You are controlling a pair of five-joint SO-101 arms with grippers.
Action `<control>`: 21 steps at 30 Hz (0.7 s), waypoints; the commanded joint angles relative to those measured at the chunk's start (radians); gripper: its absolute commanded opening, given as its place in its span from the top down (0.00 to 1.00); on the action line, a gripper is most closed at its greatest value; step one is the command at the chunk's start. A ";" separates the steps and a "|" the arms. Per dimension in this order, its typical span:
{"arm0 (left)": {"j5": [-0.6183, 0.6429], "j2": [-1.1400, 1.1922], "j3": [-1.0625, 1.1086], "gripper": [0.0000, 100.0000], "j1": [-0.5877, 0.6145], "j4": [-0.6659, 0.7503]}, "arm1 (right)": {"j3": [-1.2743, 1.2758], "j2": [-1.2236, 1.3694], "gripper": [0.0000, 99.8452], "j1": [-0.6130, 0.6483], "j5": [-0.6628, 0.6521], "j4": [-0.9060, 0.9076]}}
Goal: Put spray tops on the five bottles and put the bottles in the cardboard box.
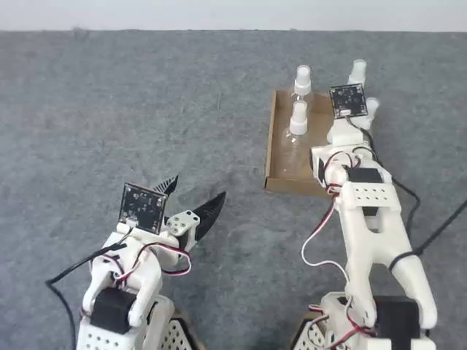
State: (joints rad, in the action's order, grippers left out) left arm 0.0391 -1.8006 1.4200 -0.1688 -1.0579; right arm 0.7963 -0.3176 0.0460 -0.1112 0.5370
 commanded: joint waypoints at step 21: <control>-0.005 -0.023 -0.007 0.70 0.005 0.029 | -0.015 -0.018 0.87 -0.002 0.005 -0.022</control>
State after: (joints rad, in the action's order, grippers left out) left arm 0.0391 -1.8006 1.4200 -0.1688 -1.0579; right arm 0.7963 -0.3176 0.0460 -0.1112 0.5370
